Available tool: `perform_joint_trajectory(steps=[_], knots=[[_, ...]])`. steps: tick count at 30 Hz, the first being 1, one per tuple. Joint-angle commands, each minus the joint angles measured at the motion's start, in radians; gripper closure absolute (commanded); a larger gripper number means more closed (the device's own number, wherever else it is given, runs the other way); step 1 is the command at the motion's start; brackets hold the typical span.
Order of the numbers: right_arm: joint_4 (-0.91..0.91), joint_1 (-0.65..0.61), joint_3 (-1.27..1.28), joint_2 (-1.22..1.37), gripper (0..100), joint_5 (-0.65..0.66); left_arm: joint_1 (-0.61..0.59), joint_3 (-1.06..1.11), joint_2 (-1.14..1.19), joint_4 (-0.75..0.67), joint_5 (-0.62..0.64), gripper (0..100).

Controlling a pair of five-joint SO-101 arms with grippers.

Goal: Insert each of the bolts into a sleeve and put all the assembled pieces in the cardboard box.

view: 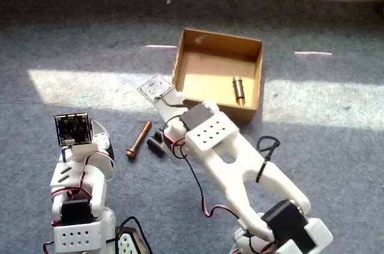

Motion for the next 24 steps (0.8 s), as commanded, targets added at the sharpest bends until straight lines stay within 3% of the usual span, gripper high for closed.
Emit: perform_joint_trajectory(steps=[1, 13, 18, 24], knots=[[-0.028, -0.016, -0.007, 0.035, 89.9, 0.078, -0.007, 0.019, -0.005, -0.018, -0.012, 99], [-0.079, 0.021, -0.045, 0.134, 89.9, 0.175, -0.005, 0.019, -0.005, -0.018, -0.012, 99], [-0.077, 0.054, -0.104, 0.196, 83.3, 0.183, -0.004, 0.019, -0.004, -0.018, -0.012, 99], [-0.082, 0.053, -0.105, 0.278, 82.8, 0.215, -0.004, 0.019, -0.004, -0.018, -0.012, 99]])
